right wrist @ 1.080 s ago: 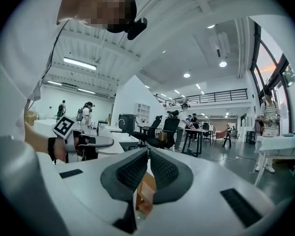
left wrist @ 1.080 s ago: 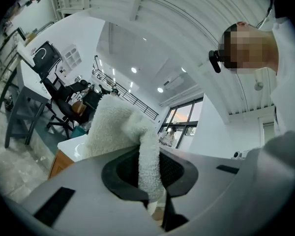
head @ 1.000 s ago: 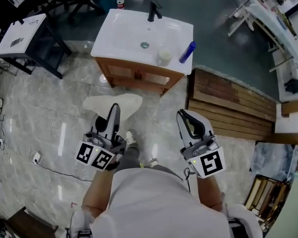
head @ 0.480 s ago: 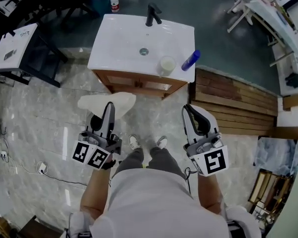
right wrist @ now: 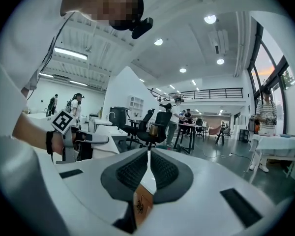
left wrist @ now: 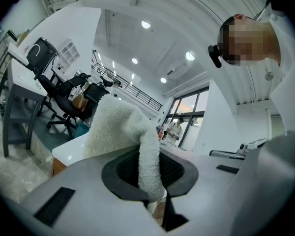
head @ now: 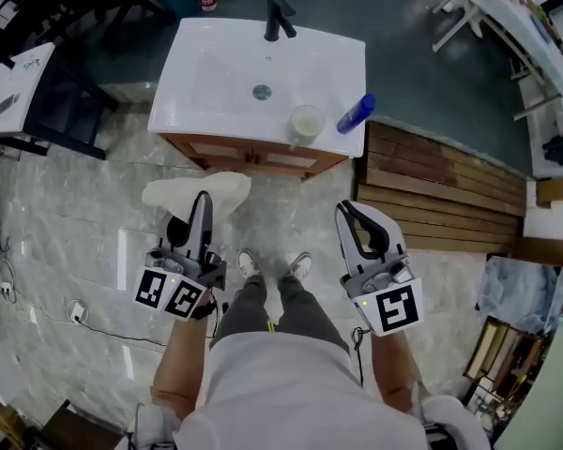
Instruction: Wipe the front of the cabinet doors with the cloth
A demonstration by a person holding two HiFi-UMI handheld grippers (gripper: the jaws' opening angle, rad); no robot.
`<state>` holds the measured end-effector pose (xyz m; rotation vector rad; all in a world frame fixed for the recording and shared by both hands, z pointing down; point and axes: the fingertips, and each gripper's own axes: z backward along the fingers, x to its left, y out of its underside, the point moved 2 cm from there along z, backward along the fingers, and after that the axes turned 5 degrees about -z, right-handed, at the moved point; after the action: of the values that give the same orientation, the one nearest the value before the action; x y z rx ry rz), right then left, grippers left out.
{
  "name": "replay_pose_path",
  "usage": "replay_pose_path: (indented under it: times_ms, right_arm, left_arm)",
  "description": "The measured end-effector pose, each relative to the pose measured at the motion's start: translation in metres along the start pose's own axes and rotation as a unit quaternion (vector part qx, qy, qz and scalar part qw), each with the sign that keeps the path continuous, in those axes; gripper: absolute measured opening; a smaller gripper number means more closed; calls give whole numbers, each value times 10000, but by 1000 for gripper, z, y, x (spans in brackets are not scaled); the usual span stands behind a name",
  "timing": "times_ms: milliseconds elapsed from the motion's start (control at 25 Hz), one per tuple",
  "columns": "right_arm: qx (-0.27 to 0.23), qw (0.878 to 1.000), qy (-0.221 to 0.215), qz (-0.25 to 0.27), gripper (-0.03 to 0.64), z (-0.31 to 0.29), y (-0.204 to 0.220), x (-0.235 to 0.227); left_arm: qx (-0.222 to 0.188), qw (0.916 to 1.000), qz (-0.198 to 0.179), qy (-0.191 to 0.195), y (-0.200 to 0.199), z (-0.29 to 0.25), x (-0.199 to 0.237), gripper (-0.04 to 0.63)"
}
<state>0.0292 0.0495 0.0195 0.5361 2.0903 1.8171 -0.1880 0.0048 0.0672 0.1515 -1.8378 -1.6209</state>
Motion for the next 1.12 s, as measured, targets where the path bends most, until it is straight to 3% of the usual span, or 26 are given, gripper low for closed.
replay_pose_path:
  times_ms: [560, 840, 1120]
  right_arm:
    - [198, 9988, -408, -158, 44, -33, 79, -36]
    - [436, 9977, -515, -21, 44, -47, 145, -51]
    - [462, 9970, -628, 29, 44, -64, 216, -54]
  left_arm:
    - [477, 9979, -309, -323, 70, -44, 18, 52]
    - [445, 9980, -168, -426, 127, -64, 42, 52]
    - [333, 9984, -280, -366, 184, -84, 72, 52]
